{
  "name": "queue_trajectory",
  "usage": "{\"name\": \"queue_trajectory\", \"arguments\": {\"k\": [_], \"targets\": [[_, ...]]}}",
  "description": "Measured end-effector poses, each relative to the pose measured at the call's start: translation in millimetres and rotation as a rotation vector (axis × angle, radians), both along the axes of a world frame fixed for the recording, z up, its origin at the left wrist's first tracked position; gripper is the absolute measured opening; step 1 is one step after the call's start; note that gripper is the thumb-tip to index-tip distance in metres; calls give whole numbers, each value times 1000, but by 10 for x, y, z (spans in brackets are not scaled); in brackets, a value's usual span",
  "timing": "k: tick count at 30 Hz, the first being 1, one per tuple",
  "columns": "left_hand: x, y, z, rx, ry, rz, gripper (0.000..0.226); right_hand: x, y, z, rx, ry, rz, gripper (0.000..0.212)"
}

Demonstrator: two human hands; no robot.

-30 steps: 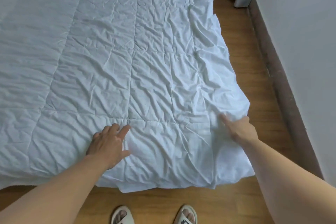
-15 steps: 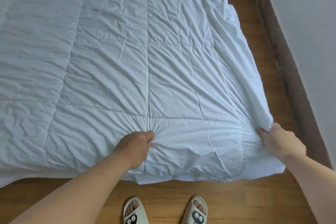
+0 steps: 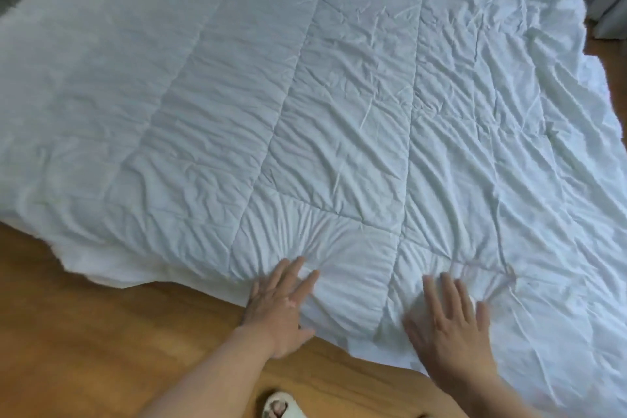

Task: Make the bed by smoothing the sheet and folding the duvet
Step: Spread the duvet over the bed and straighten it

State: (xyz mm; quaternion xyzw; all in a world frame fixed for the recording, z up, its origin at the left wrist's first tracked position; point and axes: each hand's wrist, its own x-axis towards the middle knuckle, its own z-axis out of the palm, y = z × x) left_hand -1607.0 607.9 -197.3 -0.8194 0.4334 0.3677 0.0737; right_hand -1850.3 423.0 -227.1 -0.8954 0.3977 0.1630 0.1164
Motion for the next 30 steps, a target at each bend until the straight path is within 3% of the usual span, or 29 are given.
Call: {"name": "queue_trajectory", "arguments": {"k": [2,5,8,11,15,18,20,25,30], "targets": [[171,108,74,-32,-17,21,79,167,51,132,-12,-62,19,82],[845,318,107,-122,-274,124,75,871,201,329,54,-173,253,75],[1667,559,126,0,-447,166,83,1785,467,409,179,-189,469,73],[2400,808,97,113,-518,141,82,2640,802,282,214,-169,503,76],[2948,961,-127,53,-428,73,43,3243,1132,39,192,-209,339,34],[3057,1088,-169,-17,-280,34,24,3312,1173,-51,157,-176,330,36],[3085,1213,-108,6,-237,-9,19,3314,1171,9,263,-143,380,39],[3191,1479,-87,145,-219,-138,33,3344,1294,81,409,46,429,37],[3443,1680,-74,4,-256,134,59,3668,1363,58,348,197,411,26]]}}
